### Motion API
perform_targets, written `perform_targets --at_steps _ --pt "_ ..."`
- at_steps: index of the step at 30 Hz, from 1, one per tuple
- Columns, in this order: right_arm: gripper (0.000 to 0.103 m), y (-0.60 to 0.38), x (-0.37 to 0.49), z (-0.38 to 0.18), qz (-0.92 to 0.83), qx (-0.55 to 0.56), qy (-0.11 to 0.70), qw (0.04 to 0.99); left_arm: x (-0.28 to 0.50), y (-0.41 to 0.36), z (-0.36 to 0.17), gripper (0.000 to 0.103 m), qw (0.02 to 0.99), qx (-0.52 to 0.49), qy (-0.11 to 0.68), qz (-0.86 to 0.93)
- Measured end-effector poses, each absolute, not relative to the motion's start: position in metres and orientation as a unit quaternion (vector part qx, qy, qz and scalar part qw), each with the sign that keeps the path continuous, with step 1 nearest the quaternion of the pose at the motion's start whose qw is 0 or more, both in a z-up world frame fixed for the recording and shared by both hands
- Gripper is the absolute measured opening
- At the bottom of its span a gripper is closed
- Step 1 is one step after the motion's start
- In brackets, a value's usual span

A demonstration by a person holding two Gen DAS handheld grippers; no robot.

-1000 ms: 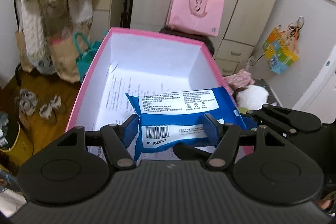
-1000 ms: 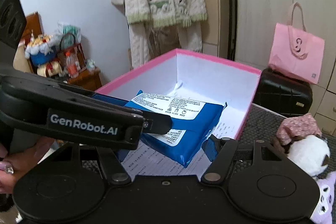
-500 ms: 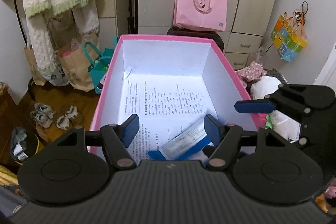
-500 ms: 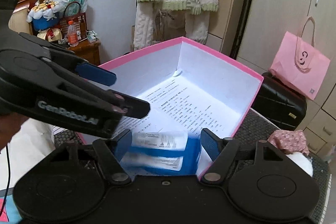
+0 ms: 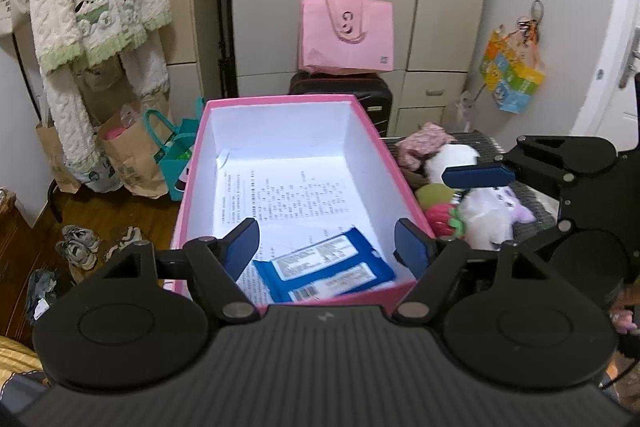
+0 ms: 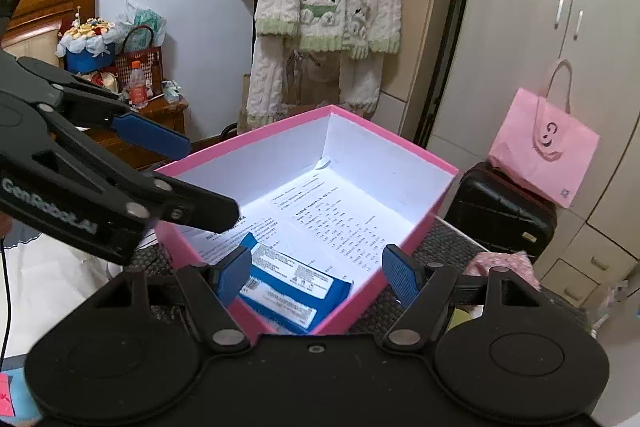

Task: Organize soft objects
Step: 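Open the left gripper and withdraw it from the pink box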

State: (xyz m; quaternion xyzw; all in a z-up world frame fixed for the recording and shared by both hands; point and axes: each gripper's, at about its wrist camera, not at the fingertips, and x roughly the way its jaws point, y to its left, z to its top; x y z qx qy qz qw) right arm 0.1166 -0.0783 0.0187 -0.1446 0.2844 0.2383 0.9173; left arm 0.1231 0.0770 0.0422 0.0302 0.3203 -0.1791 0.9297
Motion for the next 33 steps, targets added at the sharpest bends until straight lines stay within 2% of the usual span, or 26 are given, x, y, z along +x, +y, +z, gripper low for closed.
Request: perform_targets --at_steps 9,17,33 --pt "0.078 -0.122 0.062 0.039 0.229 -0.148 0.267 0.924 0.081 0.053 0.057 0.078 0.913 0.051 0.319 -0.249" --pt "0.079 -0.175 0.022 0.034 0.214 -0.129 0.264 0.932 0.062 0.018 0.051 0.078 0.9 0.082 0.316 -0.288" --pt "0.081 -0.232 0.003 -0.036 0.19 -0.089 0.309 0.928 0.066 -0.052 -0.008 0.076 0.877 0.134 0.33 -0.322"
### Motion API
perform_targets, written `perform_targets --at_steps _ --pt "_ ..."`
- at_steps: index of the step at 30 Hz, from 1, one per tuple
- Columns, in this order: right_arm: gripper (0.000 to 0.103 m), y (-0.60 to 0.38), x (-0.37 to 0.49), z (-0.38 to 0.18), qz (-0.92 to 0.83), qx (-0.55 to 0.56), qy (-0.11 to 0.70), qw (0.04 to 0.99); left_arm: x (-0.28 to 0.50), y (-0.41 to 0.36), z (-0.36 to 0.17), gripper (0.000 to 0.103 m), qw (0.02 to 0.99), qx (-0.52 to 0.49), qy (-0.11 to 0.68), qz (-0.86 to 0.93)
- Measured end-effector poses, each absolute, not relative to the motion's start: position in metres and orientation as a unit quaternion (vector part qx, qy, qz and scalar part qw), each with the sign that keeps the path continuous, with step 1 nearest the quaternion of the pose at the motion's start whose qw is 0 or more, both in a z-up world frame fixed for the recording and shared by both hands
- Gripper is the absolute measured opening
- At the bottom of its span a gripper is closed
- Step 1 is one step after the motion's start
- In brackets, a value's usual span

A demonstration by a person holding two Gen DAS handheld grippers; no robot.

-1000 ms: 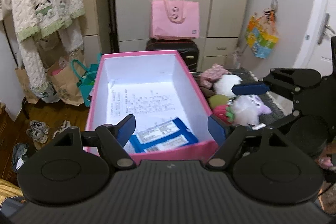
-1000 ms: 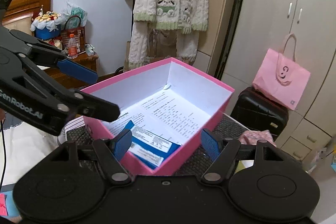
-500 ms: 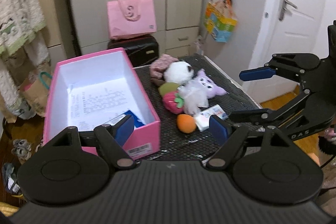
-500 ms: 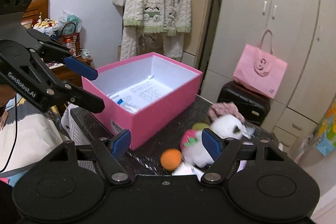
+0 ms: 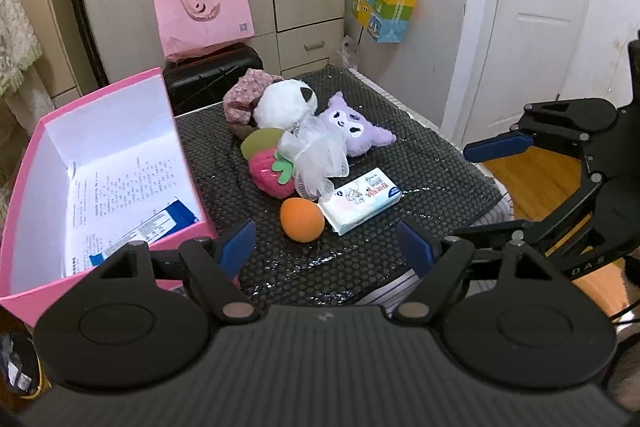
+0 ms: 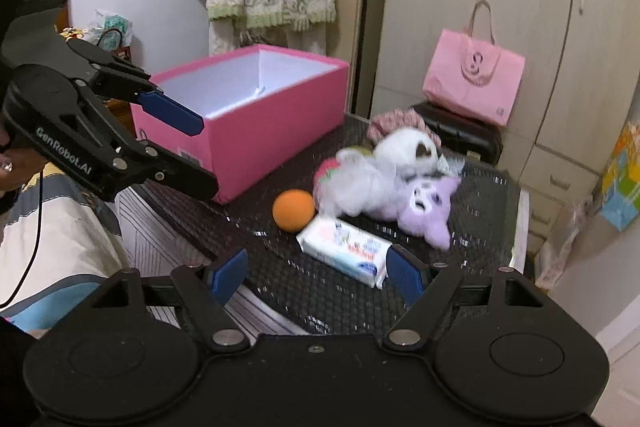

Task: Organize soft objects
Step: 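Grasp the white tissue pack with the right gripper while the left gripper grasps the orange ball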

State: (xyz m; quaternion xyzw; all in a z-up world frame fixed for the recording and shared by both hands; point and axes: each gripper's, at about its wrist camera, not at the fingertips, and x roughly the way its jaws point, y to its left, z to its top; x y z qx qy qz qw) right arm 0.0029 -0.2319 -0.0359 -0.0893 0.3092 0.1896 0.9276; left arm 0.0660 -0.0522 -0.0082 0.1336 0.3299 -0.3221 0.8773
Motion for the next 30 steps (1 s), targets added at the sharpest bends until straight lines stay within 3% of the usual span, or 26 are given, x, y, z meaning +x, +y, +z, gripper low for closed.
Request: perform_targets --at_steps 15,25,30 --pt "0.083 -0.243 0.054 -0.113 0.136 -0.037 0.317 0.938 0.09 -0.088 -0.06 0.065 0.895 0.113 0.332 -0.276" --pt "0.086 -0.222 0.071 -0.131 0.125 -0.047 0.29 0.948 0.127 -0.1 -0.078 0.063 0.902 0.053 0.358 -0.235" --pt "0.095 -0.213 0.077 -0.134 0.109 -0.044 0.281 0.953 0.133 -0.104 -0.092 0.057 0.909 0.052 0.355 -0.21"
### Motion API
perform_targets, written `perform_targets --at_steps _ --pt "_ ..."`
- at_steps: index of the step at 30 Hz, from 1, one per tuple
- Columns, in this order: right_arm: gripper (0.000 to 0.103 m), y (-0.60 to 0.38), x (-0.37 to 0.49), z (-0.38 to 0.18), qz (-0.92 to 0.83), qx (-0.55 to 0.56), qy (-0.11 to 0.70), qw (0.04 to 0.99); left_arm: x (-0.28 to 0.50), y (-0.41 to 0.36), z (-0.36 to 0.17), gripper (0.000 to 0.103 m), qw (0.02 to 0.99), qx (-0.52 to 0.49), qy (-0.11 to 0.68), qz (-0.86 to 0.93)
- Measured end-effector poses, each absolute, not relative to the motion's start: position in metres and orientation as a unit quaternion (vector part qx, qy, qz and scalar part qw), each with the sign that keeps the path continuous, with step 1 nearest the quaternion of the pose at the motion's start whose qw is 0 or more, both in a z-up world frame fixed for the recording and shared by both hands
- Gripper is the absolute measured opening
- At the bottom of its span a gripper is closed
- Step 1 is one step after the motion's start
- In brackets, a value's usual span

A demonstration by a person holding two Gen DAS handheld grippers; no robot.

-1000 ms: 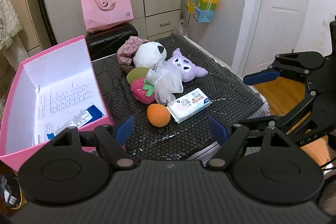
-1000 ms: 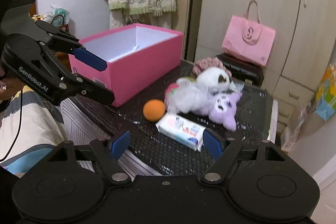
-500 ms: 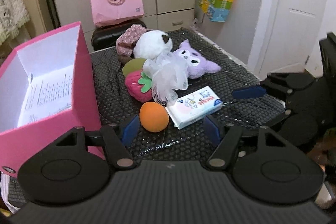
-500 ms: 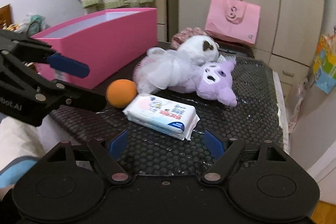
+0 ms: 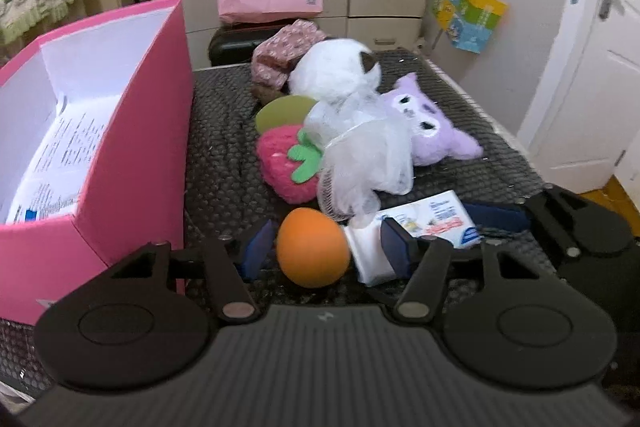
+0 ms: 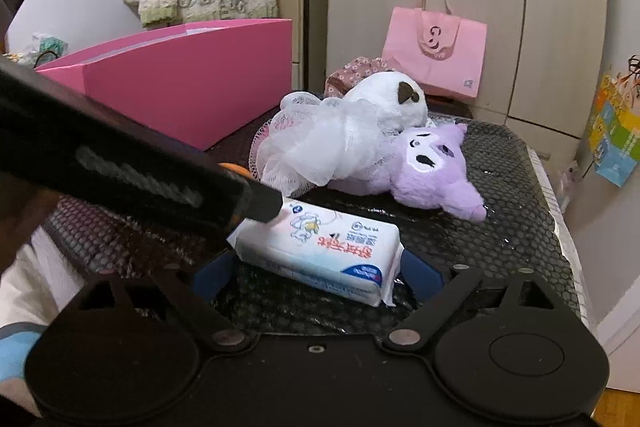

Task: Organize soft objects
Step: 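Grasp the white tissue pack with the right gripper while the left gripper grasps the orange ball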

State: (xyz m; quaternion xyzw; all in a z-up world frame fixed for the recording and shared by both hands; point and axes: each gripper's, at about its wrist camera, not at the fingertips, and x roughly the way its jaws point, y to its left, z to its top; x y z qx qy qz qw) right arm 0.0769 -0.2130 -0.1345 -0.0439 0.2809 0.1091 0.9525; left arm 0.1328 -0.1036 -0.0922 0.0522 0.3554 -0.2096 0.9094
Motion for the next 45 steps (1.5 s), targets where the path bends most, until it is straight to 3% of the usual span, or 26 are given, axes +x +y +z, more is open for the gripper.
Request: perform_targets --at_steps 7,11,19,28,29,32,45 --pt "0.098 -0.208 0.08 -0.143 0.08 -0.024 0.255 0.963 0.131 -0.096 -0.1 0.055 0.916 0.007 0.342 -0.209" --pt "0.088 -0.214 0.075 -0.145 0.098 -0.033 0.237 0.966 0.13 -0.093 -0.102 0.054 0.918 -0.003 0.335 -0.213" --pt "0.087 -0.226 0.065 -0.14 0.093 -0.041 0.243 0.965 0.132 -0.087 -0.102 0.052 0.913 -0.018 0.344 -0.217" --pt "0.098 -0.228 0.067 -0.147 0.087 -0.028 0.239 0.967 0.129 -0.096 -0.112 0.052 0.915 0.006 0.348 -0.205" --pt "0.098 -0.229 0.066 -0.148 0.085 -0.026 0.236 0.968 0.128 -0.096 -0.113 0.049 0.916 0.009 0.345 -0.205" --pt "0.088 -0.229 0.063 -0.149 0.089 -0.024 0.225 0.97 0.123 -0.1 -0.113 0.038 0.924 0.033 0.33 -0.192" --pt "0.086 -0.228 0.045 -0.144 0.076 -0.023 0.23 0.97 0.107 -0.092 -0.106 0.038 0.921 0.016 0.33 -0.204"
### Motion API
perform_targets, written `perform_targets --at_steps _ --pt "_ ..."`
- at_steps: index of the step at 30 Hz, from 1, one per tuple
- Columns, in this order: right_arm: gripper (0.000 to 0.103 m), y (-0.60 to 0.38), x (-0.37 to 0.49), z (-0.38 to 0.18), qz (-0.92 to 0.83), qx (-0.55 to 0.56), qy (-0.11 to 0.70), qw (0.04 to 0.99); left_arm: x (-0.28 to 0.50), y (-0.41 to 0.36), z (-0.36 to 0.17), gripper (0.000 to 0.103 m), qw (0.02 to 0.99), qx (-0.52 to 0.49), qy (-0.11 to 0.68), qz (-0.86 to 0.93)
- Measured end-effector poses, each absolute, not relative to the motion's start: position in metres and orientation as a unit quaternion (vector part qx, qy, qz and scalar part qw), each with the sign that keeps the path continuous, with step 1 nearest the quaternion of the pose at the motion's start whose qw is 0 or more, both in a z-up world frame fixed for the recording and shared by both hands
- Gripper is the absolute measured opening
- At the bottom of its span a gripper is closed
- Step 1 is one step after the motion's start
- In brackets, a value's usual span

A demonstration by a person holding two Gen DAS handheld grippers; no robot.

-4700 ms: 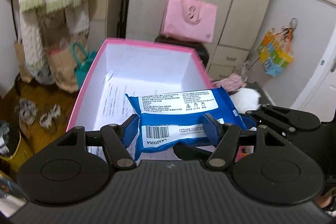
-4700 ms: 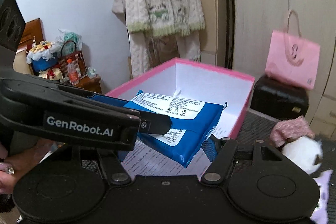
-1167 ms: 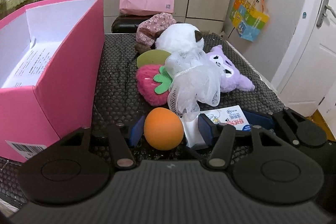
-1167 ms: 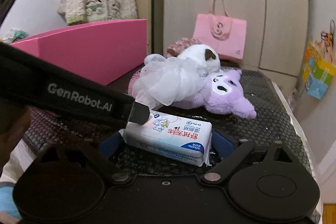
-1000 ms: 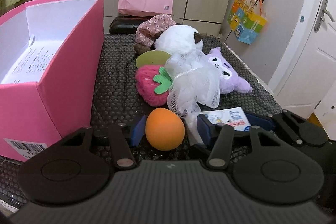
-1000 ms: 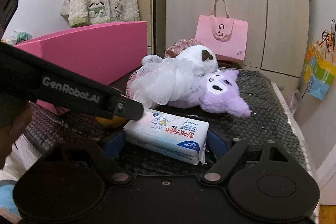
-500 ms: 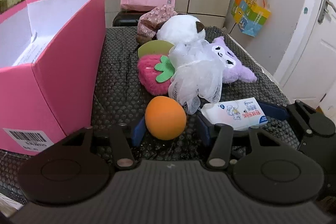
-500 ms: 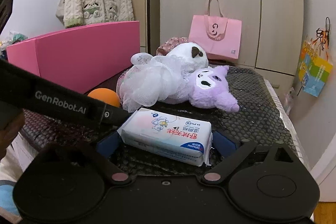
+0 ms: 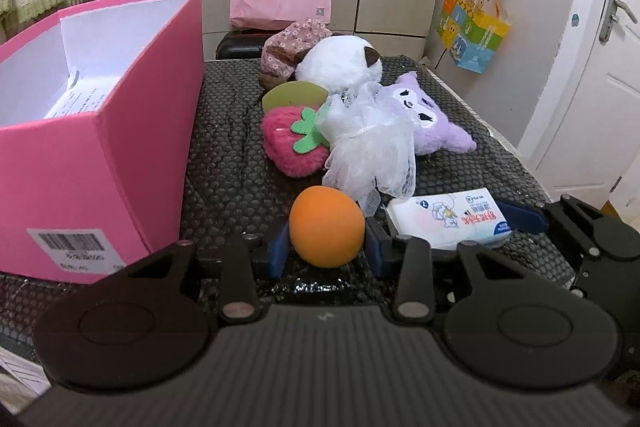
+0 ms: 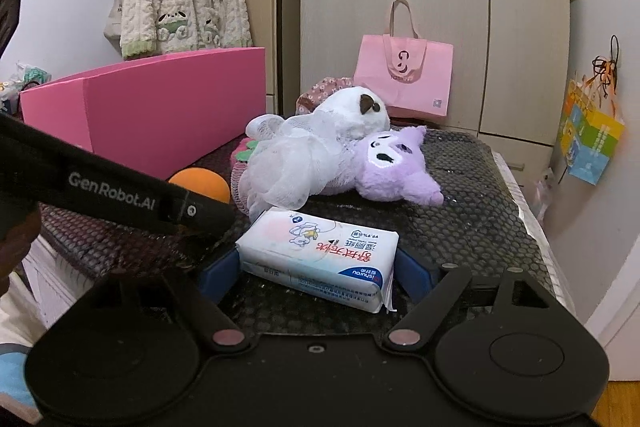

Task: Organize soft objects
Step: 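Carry the tissue pack and orange ball over the pink box with both grippers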

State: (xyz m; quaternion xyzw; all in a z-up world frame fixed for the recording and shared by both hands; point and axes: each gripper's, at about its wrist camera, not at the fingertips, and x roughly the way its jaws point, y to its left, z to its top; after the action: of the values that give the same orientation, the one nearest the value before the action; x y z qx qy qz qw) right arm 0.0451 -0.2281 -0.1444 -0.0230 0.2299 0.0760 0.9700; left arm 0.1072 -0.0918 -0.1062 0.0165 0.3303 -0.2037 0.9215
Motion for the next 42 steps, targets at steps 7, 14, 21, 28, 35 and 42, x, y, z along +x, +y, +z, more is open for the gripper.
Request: perform_targets --at_steps 7,14,21,28,35,42 --pt "0.087 -0.233 0.031 -0.138 0.081 -0.005 0.239 0.968 0.093 -0.085 -0.099 0.038 0.925 0.016 0.322 -0.203" --pt "0.087 -0.23 0.019 -0.129 0.09 -0.005 0.249 0.964 0.085 -0.074 -0.095 0.038 0.92 0.016 0.333 -0.205" --pt "0.087 -0.224 0.005 -0.111 0.118 -0.015 0.246 0.962 0.071 -0.052 -0.086 0.038 0.924 0.017 0.329 -0.196" --pt "0.087 -0.211 -0.001 -0.094 0.172 -0.023 0.256 0.951 0.056 -0.022 -0.075 0.038 0.933 0.022 0.321 -0.162" --pt "0.087 -0.183 0.001 -0.073 0.209 -0.056 0.243 0.946 0.04 0.016 -0.059 0.038 0.937 0.02 0.318 -0.139" --pt "0.087 -0.157 0.011 -0.029 0.248 -0.052 0.252 0.934 0.035 0.047 -0.017 0.038 0.937 0.032 0.312 -0.154"
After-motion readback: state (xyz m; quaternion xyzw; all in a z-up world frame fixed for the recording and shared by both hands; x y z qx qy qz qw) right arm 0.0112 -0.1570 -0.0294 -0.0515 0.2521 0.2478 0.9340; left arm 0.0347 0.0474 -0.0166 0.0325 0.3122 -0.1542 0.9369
